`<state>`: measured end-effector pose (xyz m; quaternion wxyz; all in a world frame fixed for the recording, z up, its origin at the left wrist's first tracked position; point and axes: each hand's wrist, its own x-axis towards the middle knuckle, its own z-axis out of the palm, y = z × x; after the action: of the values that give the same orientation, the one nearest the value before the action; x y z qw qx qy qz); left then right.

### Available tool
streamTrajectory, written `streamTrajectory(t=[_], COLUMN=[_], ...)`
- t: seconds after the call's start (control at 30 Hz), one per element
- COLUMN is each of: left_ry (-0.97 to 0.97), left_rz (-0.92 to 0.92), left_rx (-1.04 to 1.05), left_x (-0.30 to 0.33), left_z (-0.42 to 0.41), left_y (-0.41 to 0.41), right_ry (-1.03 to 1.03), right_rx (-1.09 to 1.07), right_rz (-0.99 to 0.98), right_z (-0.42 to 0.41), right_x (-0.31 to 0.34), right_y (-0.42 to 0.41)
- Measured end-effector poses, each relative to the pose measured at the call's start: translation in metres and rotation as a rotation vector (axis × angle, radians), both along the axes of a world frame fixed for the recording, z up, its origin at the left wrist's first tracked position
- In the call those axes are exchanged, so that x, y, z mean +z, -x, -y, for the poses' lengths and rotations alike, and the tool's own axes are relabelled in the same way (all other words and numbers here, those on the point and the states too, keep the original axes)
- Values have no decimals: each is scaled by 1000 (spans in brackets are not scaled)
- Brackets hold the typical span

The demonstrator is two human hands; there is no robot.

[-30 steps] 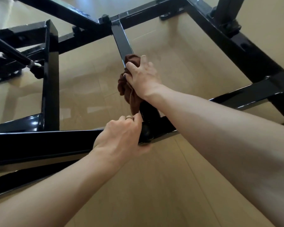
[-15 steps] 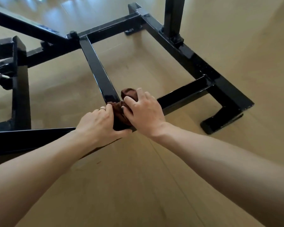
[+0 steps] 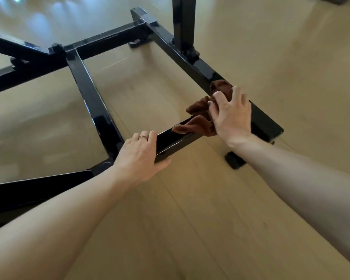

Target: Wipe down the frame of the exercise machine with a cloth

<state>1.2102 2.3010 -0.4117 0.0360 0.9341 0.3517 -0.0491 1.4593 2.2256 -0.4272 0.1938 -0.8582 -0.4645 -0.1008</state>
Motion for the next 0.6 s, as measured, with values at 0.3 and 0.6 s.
streamTrajectory(t=[0.3, 0.6], left_ry=[125, 194], left_rz=[14, 36], left_rx=[46, -32], left_x=[-3, 5], left_z=[-6, -10], left_y=[0, -77], right_ry=[-57, 53], right_rx=[360, -57], right_rz=[-29, 70], right_z=[-1, 35], right_x=[-1, 7], right_y=[98, -57])
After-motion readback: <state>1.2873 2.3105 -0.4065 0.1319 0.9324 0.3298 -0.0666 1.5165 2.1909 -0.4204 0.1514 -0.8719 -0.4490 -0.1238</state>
